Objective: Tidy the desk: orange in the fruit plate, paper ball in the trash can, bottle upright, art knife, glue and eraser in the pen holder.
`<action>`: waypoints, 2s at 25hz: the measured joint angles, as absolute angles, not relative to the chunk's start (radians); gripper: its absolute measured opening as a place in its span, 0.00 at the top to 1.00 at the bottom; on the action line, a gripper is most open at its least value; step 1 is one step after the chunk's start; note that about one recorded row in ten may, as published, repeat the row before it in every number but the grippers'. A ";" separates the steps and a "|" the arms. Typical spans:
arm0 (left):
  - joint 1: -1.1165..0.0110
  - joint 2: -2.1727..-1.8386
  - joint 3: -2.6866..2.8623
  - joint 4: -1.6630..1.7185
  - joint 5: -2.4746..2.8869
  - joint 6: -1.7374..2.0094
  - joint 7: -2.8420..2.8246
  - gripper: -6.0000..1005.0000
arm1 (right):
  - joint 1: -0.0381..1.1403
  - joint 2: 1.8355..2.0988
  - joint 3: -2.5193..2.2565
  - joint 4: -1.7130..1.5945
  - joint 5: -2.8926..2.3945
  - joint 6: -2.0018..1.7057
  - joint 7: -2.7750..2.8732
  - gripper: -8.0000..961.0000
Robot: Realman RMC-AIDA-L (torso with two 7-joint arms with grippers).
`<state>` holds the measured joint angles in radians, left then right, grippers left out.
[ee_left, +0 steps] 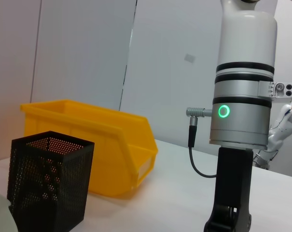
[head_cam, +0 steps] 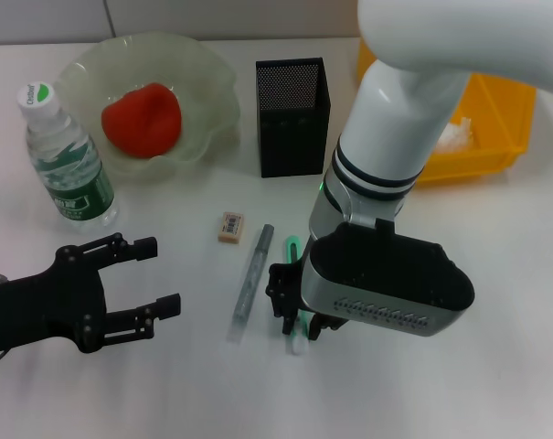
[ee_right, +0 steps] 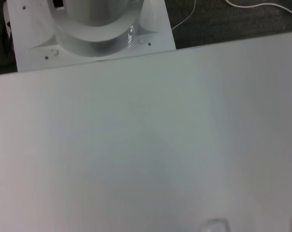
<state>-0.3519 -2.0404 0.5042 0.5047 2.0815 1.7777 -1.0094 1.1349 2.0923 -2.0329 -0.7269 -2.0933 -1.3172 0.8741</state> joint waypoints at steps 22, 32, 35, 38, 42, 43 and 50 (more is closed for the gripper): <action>-0.351 -2.042 0.505 0.505 2.082 1.775 -1.005 0.19 | 1.130 2.092 -2.054 -0.739 -2.095 -1.274 0.874 0.77; -0.354 -2.041 0.500 0.505 2.080 1.774 -1.010 0.19 | 1.103 2.089 -2.011 -0.769 -2.111 -1.325 0.896 0.81; -0.354 -2.039 0.500 0.505 2.075 1.777 -1.018 0.19 | 1.062 2.086 -1.915 -0.838 -2.167 -1.395 0.910 0.81; -0.353 -2.036 0.500 0.505 2.074 1.781 -1.035 0.19 | 1.019 2.086 -1.785 -0.912 -2.225 -1.491 0.912 0.81; -0.353 -2.035 0.498 0.505 2.073 1.783 -1.038 0.19 | 1.004 2.082 -1.631 -0.942 -2.239 -1.589 0.921 0.80; -0.353 -2.034 0.498 0.505 2.072 1.785 -1.039 0.19 | 1.003 2.081 -1.578 -0.944 -2.243 -1.620 0.923 0.80; -0.362 -2.035 0.487 0.505 2.063 1.797 -1.058 0.19 | 0.971 2.079 -1.270 -0.970 -2.261 -1.773 0.927 0.79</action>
<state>-0.3622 -2.0345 0.4873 0.5047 2.0628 1.7971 -1.0580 0.9711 2.0785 -1.2703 -0.9699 -2.2609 -1.7733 0.9266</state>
